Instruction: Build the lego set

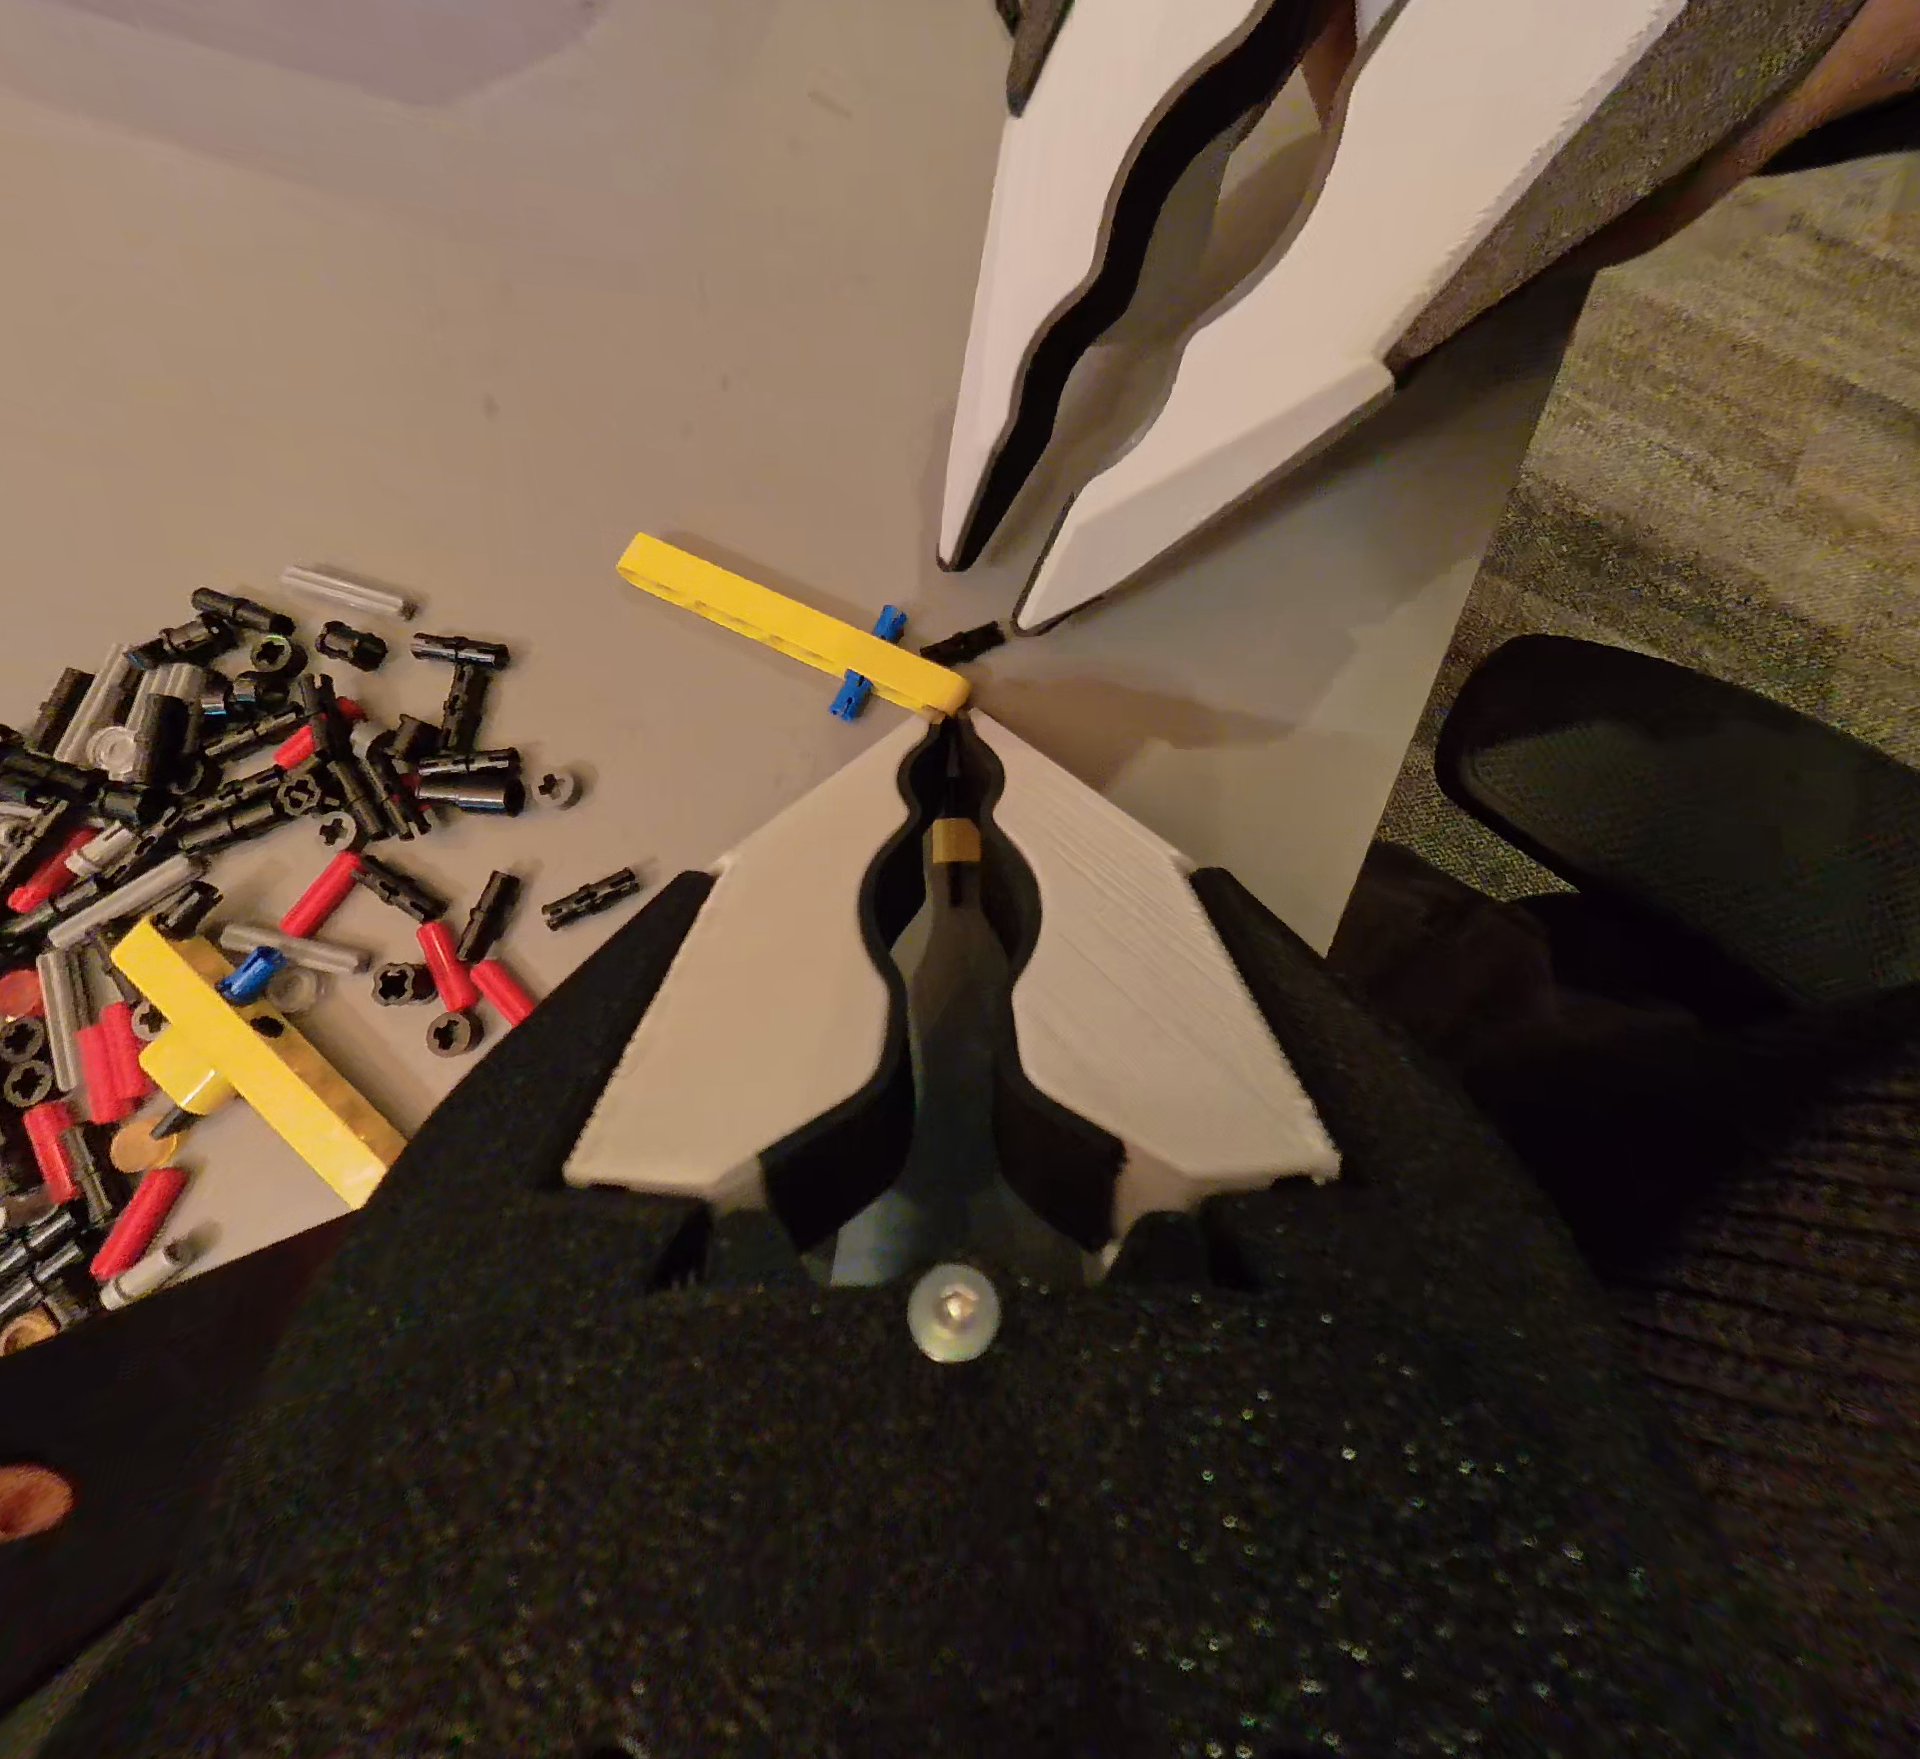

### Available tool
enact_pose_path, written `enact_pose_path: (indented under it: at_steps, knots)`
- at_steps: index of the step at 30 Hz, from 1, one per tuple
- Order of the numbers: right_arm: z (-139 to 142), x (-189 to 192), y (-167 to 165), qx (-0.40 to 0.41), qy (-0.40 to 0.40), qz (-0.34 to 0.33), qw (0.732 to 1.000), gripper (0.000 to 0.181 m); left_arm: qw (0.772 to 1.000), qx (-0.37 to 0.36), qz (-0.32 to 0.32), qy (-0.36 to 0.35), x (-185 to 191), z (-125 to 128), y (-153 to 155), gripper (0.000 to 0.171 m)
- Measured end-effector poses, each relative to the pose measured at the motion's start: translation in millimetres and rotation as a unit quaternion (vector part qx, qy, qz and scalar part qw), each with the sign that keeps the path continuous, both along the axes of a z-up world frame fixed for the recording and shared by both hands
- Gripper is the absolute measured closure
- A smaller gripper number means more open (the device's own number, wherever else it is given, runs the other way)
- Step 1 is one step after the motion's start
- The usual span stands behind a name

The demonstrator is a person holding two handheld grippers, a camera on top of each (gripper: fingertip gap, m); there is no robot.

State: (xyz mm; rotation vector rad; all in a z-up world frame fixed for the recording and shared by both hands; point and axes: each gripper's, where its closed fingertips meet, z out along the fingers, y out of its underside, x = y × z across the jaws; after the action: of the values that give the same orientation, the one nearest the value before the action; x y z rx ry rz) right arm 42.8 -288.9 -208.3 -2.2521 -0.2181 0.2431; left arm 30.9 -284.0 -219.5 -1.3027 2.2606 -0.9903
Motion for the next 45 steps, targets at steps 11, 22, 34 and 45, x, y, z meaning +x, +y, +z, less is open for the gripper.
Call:
enact_pose_path:
  at_steps: [11,22,34,45]
  knots:
    - [-10.6,-0.4,5.5,-0.008,-0.048,-0.014,0.999,0.167,1.000,-0.002,0.000,-0.004,-0.1,0.0,0.0,0.171]
    - [-10.0,-5.2,1.2,-0.001,-0.062,0.011,0.998,0.177,1.000,0.001,-0.016,-0.004,-2.3,0.0,0.4,0.171]
    - [-9.9,-20.5,5.3,0.005,-0.069,0.060,0.996,0.178,0.999,-0.016,-0.032,0.017,-16.0,-0.2,2.0,0.171]
    - [-9.8,-21.7,7.0,0.022,-0.107,0.111,0.988,0.178,0.999,-0.027,-0.013,0.036,-16.5,-0.4,2.3,0.171]
